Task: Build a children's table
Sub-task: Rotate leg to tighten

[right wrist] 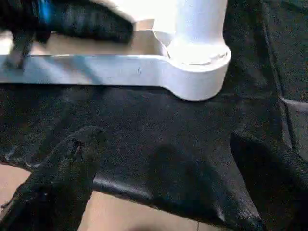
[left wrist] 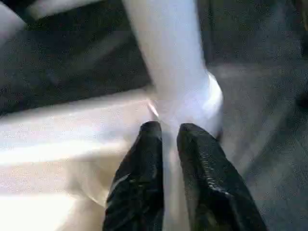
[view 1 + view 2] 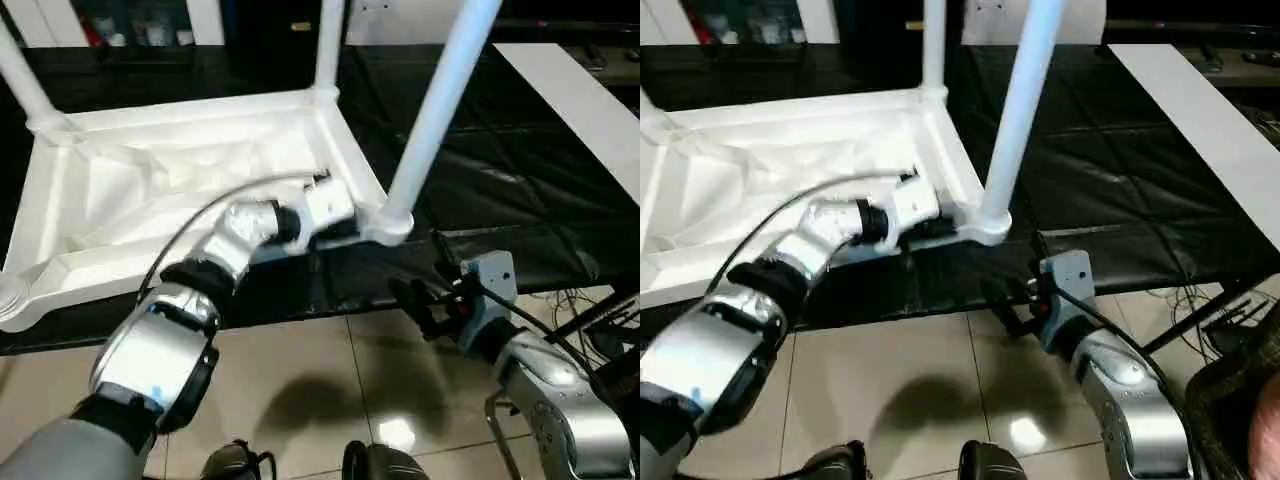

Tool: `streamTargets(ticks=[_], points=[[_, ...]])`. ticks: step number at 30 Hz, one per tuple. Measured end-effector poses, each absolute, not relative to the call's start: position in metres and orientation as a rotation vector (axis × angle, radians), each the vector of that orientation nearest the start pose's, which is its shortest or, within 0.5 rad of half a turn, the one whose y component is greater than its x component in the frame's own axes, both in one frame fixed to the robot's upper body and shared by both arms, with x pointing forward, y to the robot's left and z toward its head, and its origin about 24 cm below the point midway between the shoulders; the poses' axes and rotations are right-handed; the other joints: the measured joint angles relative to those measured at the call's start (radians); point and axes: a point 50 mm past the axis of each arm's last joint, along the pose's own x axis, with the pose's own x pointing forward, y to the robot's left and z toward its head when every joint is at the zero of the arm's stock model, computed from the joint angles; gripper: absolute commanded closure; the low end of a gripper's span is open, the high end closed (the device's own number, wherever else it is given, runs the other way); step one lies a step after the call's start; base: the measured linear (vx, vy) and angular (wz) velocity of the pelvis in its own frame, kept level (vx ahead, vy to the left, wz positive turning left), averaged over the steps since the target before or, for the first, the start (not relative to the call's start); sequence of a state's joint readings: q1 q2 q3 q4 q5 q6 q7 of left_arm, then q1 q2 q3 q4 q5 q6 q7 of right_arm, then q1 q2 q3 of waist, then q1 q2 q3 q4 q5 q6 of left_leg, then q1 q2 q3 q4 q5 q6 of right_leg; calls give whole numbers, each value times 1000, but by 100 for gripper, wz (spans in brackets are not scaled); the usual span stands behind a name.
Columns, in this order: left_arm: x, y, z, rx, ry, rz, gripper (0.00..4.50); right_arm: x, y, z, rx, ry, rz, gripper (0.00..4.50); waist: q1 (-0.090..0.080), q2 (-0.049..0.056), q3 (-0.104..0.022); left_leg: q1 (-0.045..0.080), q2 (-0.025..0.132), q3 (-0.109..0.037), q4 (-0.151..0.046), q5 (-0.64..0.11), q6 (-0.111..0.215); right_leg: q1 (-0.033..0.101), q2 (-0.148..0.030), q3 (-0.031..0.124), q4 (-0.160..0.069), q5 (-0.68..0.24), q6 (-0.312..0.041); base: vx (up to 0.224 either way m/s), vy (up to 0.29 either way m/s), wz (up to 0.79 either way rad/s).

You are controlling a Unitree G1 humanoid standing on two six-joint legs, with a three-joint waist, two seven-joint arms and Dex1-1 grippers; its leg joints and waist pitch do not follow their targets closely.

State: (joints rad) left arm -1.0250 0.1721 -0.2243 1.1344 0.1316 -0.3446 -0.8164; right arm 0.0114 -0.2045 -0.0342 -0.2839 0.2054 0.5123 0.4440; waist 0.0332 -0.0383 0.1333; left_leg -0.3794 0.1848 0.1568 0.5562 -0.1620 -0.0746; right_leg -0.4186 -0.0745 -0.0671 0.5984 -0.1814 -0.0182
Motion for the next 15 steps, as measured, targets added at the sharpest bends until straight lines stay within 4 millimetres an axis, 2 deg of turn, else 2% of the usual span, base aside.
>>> streamTargets(ticks=[3,11,14,15], points=[[382,75,123,551,-36,-1070,314,240,-160,67,61,215,464,0,1,0,0,-1,0,1,0,1,5,0,0,0,-2,0,0,0,0,0],[374,101,120,208,-123,-907,261,236,-157,67,76,232,473,0,2,1,-1,-3,5,9,8,-3,10,0,0,0,-2,0,0,0,0,0],[362,114,111,80,-115,-749,237,232,-152,65,74,264,491,0,-1,2,-1,-2,6,12,10,-3,12,0,0,2,-2,1,-1,0,0,0],[349,121,104,53,-106,-677,237,231,-149,64,72,278,501,0,-5,5,-3,-2,7,13,10,-4,12,0,0,2,-2,1,-1,0,0,0]])
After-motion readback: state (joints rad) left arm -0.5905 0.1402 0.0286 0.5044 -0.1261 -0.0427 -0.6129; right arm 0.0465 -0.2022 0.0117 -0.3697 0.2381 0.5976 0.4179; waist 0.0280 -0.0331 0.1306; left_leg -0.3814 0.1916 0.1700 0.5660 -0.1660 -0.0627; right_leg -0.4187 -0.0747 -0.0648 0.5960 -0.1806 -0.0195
